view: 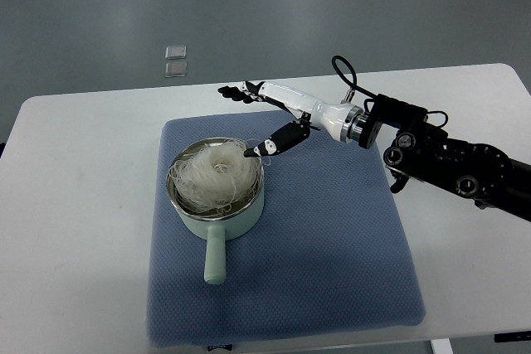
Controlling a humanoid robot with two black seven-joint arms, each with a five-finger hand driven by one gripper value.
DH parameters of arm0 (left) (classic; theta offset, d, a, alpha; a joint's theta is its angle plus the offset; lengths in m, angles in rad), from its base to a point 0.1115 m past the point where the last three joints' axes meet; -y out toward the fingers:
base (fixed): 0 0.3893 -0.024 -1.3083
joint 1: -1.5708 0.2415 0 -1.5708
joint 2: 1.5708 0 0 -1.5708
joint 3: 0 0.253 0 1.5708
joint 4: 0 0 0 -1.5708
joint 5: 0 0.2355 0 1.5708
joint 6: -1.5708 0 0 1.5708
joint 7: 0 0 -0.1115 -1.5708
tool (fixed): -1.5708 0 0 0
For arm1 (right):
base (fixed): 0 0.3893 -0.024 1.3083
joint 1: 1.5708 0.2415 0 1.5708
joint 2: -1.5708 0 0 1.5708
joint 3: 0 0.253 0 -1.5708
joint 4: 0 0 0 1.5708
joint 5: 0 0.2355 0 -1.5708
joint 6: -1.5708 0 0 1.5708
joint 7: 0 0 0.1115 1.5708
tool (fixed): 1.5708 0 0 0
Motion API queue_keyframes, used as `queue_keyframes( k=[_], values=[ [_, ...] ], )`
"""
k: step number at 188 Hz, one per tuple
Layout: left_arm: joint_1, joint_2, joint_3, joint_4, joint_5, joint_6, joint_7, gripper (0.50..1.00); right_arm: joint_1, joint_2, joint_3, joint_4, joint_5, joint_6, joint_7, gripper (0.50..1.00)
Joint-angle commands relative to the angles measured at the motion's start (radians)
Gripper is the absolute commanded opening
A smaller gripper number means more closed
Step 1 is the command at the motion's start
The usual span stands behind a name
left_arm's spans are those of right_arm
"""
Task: Put vermicelli into pot with right hand
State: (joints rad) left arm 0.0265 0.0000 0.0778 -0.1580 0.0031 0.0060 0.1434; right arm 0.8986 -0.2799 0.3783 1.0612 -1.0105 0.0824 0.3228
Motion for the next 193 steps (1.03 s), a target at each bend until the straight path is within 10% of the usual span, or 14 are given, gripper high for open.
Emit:
queue_keyframes(
  k=[1, 48, 90, 193],
  values=[
    [0.000, 0.000, 0.000, 0.000, 0.000, 0.000, 0.001, 1.000, 0.000, -0.022, -0.001, -0.044, 0.148, 0.082, -0.004, 0.893],
    [0.001, 0.000, 0.000, 0.000, 0.000, -0.001, -0.001, 1.000, -0.001, -0.061, -0.004, -0.124, 0.684, 0.214, -0.011, 0.895],
    [0.001, 0.000, 0.000, 0.000, 0.000, 0.000, 0.001, 1.000, -0.021, -0.048, -0.022, -0.240, 1.147, 0.215, -0.185, 0.895],
    [0.000, 0.000, 0.000, 0.000, 0.000, 0.000, 0.001, 1.000, -0.056, -0.031, -0.022, -0.299, 1.184, 0.226, -0.194, 0.921]
  ],
)
